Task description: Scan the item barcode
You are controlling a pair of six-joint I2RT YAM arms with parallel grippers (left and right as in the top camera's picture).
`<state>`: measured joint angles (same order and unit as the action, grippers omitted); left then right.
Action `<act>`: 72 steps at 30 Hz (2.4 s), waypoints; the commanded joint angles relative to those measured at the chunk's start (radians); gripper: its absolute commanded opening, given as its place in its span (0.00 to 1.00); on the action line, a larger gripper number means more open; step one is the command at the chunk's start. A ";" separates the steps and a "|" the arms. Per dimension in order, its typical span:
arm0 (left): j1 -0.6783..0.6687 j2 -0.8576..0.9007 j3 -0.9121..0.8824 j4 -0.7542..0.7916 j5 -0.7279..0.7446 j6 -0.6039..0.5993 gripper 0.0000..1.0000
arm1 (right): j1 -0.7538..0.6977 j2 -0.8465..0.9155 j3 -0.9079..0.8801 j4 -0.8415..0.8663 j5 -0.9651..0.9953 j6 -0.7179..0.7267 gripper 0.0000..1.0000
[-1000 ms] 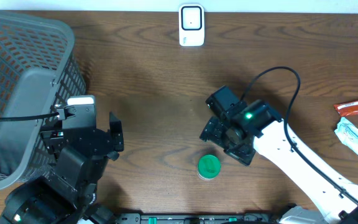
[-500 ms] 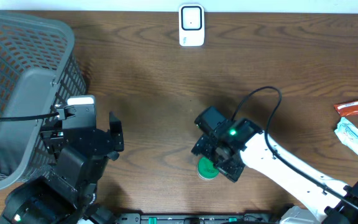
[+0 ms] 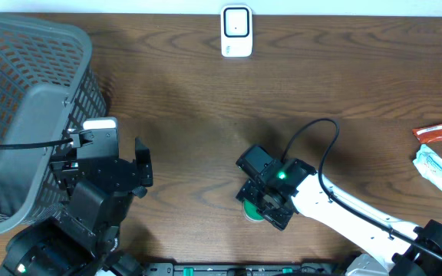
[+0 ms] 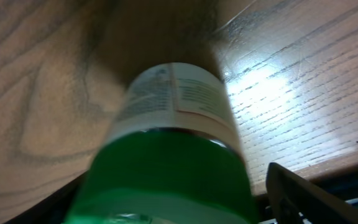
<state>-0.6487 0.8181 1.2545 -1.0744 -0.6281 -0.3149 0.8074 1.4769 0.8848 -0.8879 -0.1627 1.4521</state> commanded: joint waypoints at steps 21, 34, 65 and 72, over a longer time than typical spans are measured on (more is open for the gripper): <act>0.003 -0.003 0.006 -0.002 -0.012 -0.004 0.98 | -0.186 0.003 0.172 0.063 0.061 -0.970 0.60; 0.003 -0.003 0.006 -0.002 -0.012 -0.005 0.98 | -0.306 0.009 0.258 -0.004 0.061 -1.364 0.59; 0.003 -0.003 0.006 -0.002 -0.012 -0.005 0.98 | -0.304 0.171 0.607 -0.467 0.037 -0.857 0.99; 0.003 -0.003 0.006 -0.002 -0.012 -0.004 0.98 | -0.304 0.172 0.533 -0.498 0.006 -0.173 0.99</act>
<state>-0.6487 0.8181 1.2545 -1.0744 -0.6277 -0.3149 0.5053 1.6527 1.4754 -1.3598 -0.1406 0.7612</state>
